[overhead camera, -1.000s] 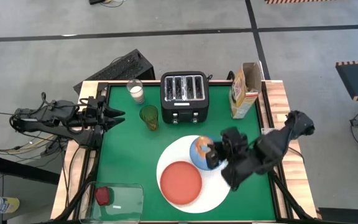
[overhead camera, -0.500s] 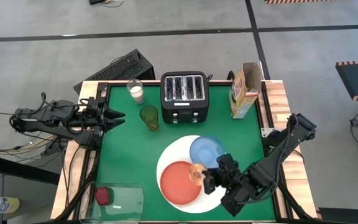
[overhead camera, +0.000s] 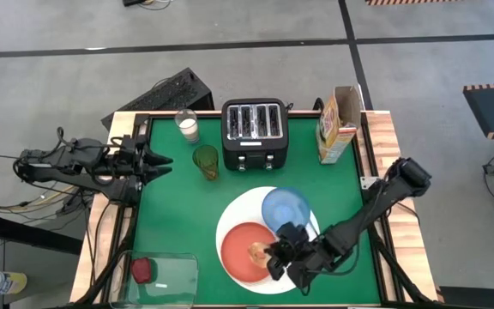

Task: Arrange a breakfast setting
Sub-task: Put the bagel from the toaster onto the orange plate

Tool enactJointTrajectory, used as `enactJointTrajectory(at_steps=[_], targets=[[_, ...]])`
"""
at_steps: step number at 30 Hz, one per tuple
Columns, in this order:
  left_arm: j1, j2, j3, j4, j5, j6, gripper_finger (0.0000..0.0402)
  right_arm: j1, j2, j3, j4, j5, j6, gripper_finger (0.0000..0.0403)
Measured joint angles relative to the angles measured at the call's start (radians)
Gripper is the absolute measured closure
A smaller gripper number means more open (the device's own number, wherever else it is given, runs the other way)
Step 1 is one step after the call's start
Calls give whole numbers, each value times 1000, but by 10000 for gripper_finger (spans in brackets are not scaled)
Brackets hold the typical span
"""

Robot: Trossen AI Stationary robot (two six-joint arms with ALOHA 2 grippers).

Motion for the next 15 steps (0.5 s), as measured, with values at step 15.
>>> enactJointTrajectory(at_steps=[15], targets=[[0,0,0,-1,4,0,274,-57,132,-6,219,-187,-240,305]])
